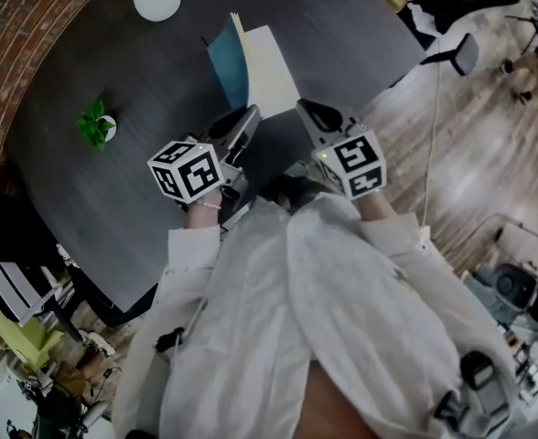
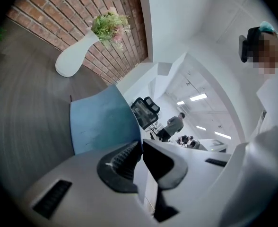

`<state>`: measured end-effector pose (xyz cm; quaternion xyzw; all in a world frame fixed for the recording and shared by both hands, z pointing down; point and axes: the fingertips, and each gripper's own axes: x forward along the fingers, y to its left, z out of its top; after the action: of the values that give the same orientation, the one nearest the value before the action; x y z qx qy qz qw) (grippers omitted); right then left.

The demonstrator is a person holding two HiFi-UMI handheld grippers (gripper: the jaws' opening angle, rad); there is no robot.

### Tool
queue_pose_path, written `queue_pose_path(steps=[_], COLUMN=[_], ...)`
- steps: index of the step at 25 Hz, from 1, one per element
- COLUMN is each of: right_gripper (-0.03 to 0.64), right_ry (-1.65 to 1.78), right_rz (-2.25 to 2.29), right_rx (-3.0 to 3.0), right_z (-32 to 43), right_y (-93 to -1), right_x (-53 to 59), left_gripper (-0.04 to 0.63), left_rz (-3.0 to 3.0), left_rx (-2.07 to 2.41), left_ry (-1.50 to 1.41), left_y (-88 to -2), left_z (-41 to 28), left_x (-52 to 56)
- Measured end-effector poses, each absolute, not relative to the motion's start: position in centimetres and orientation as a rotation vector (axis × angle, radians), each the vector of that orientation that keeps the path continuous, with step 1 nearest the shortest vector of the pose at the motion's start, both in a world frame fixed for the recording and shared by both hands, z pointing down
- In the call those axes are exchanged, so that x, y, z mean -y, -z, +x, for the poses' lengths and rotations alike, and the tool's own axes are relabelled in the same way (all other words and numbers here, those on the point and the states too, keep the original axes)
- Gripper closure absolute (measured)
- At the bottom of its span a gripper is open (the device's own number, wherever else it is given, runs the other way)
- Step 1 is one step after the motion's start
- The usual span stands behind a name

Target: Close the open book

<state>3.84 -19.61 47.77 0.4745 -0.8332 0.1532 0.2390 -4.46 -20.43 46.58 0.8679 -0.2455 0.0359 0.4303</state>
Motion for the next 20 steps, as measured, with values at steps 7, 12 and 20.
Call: queue_pose_path(steps=[7,12,20], right_gripper=[0.612,0.612,0.612], right_ry=[-0.442,-0.477,-0.522], right_rz=[1.346,1.341,1.370], right_rx=[2.255,2.291,2.271], right_z=[6.3,7.0,8.8], right_y=[-48.2,-48.4,-49.0], right_x=[19.7,19.4,19.2], left_gripper=[0.566,0.566,0.566], left_rz=[2.162,2.184,2.216], left_rx=[0.603,0.607,0.605], left_ry=[-0.185,-0.289,-0.486], left_y=[-48.0,-48.9,-50.9], left_z=[-2.3,-0.9,1.2], left_x=[20.8,20.9,21.0])
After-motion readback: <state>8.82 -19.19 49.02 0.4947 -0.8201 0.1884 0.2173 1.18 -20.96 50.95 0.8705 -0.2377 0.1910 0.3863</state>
